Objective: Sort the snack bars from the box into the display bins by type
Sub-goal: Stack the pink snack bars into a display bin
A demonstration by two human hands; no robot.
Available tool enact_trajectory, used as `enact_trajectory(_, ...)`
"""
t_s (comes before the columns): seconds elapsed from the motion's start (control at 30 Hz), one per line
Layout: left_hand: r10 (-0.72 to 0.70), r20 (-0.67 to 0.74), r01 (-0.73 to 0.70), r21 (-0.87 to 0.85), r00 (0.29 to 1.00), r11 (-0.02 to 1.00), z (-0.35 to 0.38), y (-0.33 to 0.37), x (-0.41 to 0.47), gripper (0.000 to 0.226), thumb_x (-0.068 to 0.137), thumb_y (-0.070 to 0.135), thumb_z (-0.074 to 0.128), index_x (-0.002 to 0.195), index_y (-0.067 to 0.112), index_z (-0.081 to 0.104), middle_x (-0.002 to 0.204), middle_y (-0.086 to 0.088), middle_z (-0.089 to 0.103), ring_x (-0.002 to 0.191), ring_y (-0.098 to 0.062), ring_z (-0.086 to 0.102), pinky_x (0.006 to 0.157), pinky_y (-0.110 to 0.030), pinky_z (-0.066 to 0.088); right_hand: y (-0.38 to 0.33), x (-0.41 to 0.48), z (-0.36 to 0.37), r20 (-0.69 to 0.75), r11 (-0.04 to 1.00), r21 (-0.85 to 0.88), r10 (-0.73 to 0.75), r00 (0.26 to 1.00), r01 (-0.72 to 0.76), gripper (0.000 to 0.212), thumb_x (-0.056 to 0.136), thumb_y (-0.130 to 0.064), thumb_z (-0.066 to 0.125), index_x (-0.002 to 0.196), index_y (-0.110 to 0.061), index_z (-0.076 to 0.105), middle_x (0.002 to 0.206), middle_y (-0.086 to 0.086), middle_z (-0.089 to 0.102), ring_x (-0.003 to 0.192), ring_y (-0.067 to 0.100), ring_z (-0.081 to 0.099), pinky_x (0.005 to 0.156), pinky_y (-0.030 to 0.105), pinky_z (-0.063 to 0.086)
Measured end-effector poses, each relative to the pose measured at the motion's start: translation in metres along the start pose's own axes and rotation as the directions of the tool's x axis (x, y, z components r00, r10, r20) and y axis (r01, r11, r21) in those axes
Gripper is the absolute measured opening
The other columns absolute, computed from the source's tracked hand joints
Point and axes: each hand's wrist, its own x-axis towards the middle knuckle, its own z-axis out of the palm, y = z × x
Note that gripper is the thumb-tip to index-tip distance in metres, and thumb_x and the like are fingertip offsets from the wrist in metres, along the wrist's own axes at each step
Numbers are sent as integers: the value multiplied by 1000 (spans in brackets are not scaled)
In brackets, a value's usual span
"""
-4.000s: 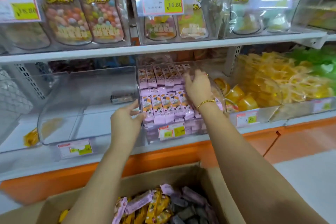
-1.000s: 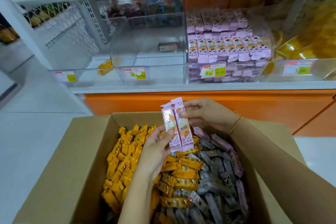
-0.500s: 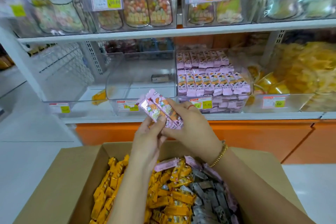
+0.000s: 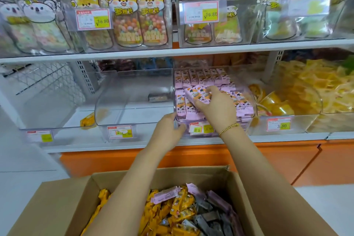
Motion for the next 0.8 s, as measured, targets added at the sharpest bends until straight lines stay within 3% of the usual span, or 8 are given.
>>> enact_trajectory(0.13, 2, 7, -2, -15, 1000, 1000, 1, -8, 0, 44, 95, 22, 54, 138, 17, 47, 141, -3, 50, 127, -19, 47, 100, -24, 35, -10, 1, 31, 61, 999, 34, -40, 997, 38, 53, 85, -52, 61, 119, -12, 60, 107, 14, 65, 106, 32, 53, 78, 35, 41)
enact_trajectory(0.3, 21, 46, -16, -111, 999, 994, 0, -16, -4, 48, 97, 18, 51, 143, 18, 39, 146, -1, 43, 133, -19, 42, 102, -24, 34, -16, -8, 43, 120, 962, 266, -96, 988, 61, 46, 95, -39, 54, 128, -8, 58, 125, 16, 60, 117, 29, 53, 94, 33, 41)
enact_trajectory(0.4, -45, -18, 40, -217, 999, 975, -1, -23, -16, 44, 96, 16, 52, 139, 16, 46, 140, 0, 50, 130, -16, 46, 100, -22, 35, -9, -21, 34, -5, 933, 356, -62, 998, 59, 33, 95, -27, 54, 122, -9, 61, 120, 11, 60, 108, 27, 56, 89, 34, 45)
enact_trajectory(0.47, -79, -113, 46, -269, 991, 962, 0, -34, -30, 27, 95, 18, 54, 120, 16, 63, 119, 1, 64, 114, -13, 58, 94, -22, 42, -3, -38, 23, -178, 901, 412, -64, 982, 134, 13, 92, -20, 58, 97, -10, 63, 99, 3, 57, 89, 19, 54, 77, 30, 44)
enact_trajectory(0.53, -115, -197, 47, -319, 974, 947, 5, -54, -49, 20, 94, 19, 54, 82, 13, 69, 85, 0, 70, 86, -15, 65, 81, -29, 50, 2, -60, 19, -238, 881, 428, -107, 965, 203, 17, 91, -18, 59, 76, -15, 51, 78, -5, 46, 70, 11, 44, 63, 16, 35)
enact_trajectory(0.63, -220, -226, 131, -350, 949, 927, 29, -91, -79, 38, 96, 23, 52, 61, 10, 58, 59, -2, 60, 61, -16, 57, 65, -32, 47, 17, -95, 33, -30, 879, 404, -263, 964, 252, 26, 91, -20, 59, 70, -19, 43, 63, -11, 40, 58, 6, 40, 54, 15, 32)
enact_trajectory(0.7, -271, -201, 196, -330, 941, 923, 53, -115, -96, 39, 96, 22, 53, 58, 12, 55, 56, -2, 57, 56, -16, 53, 61, -33, 44, 37, -117, 55, 176, 917, 296, -328, 928, 268, 26, 90, -24, 60, 70, -20, 45, 60, -9, 43, 57, 12, 44, 54, 28, 37)
enact_trajectory(0.8, -318, -82, 290, -245, 945, 925, 91, -143, -115, 33, 96, 21, 54, 63, 18, 55, 58, -1, 55, 54, -14, 49, 54, -29, 37, 82, -152, 88, 449, 983, 180, -102, 887, 22, 28, 93, -24, 57, 69, -11, 52, 61, 1, 51, 58, 16, 47, 58, 31, 37)
